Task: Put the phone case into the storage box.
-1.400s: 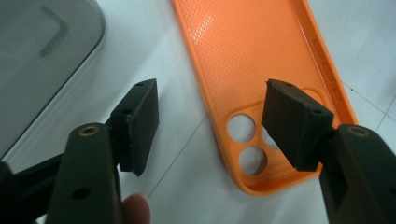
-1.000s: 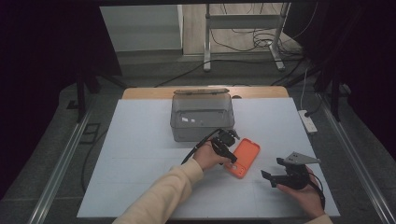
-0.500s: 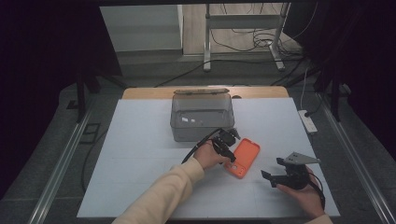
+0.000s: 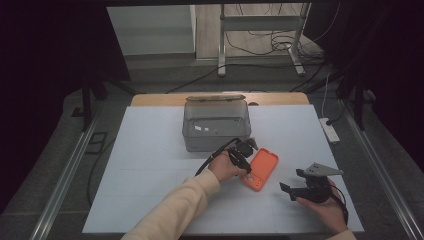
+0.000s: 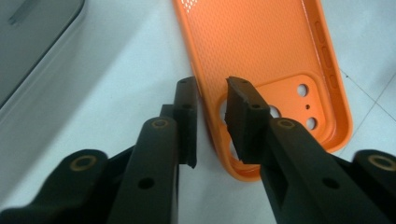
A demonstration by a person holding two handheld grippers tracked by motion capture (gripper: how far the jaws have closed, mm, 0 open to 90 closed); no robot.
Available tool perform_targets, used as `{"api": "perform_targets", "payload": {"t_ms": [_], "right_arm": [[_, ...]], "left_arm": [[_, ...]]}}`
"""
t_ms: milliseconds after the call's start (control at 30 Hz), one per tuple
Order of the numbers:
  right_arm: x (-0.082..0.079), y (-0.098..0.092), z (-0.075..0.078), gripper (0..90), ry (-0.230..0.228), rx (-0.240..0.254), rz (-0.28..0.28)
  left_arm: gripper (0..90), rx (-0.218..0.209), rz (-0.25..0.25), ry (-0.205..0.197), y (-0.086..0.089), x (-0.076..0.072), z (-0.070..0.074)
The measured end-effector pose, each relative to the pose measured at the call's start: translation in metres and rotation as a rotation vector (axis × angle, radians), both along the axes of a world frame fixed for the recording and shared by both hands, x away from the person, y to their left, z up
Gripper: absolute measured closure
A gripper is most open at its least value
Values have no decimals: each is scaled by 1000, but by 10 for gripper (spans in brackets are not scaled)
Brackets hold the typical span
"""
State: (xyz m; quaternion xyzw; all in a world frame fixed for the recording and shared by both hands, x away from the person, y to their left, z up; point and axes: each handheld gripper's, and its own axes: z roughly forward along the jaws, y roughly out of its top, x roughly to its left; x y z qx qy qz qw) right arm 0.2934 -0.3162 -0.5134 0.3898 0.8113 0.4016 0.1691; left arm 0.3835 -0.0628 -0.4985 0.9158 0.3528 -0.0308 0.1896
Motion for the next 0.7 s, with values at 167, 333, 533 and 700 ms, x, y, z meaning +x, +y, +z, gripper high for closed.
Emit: {"api": "perform_targets", "payload": {"t_ms": [167,333,533,700], "right_arm": [[0,0,0,149,1,0,-1],[0,0,0,149,2,0,0],[0,0,0,149,1,-1,0],[0,0,0,149,-1,-4,2]], "left_arm": [[774,0,18,12,0,1,0],[782,6,27,11,-1,0,0],[806,9,50,21,-2,0,1],[841,-2,100,35,-4,0,1]]}}
